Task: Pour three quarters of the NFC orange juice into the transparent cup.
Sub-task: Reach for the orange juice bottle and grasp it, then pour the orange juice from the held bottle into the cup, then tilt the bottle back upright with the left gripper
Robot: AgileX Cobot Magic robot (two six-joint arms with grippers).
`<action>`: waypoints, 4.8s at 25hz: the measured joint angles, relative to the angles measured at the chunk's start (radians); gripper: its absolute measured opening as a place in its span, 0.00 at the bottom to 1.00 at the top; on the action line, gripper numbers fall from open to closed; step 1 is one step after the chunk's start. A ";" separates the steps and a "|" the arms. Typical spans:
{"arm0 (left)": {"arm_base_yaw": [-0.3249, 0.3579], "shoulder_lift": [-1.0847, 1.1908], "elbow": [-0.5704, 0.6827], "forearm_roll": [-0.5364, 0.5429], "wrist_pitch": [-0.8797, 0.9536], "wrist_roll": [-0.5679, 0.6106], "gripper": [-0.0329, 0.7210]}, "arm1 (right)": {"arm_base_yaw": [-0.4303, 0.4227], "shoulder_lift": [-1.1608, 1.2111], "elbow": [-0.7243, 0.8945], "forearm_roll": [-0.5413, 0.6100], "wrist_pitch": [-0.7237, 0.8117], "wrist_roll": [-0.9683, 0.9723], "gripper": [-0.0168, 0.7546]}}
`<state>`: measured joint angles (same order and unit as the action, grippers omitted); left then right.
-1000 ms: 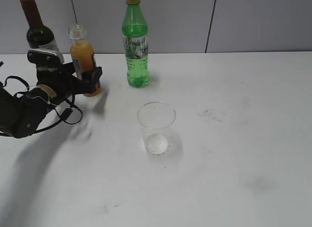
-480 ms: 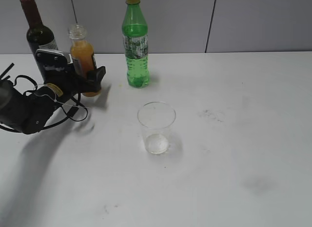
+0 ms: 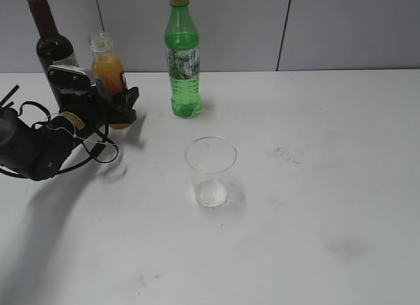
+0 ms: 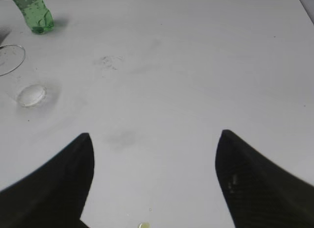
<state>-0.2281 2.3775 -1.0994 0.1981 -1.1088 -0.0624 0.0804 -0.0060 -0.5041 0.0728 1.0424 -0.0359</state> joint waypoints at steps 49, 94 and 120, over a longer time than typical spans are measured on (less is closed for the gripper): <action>-0.463 -0.456 0.484 -0.800 0.132 1.372 0.67 | 0.000 0.000 0.000 0.000 0.000 0.000 0.79; -0.468 -0.455 0.484 -0.750 -0.009 1.768 0.67 | 0.000 0.000 0.000 0.000 0.000 0.000 0.79; -0.468 -0.455 0.484 -0.778 -0.029 1.846 0.67 | 0.000 0.000 0.000 0.000 0.000 0.000 0.79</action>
<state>-0.6959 1.9224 -0.6155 -0.5797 -1.1378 1.7837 0.0804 -0.0060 -0.5041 0.0728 1.0424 -0.0359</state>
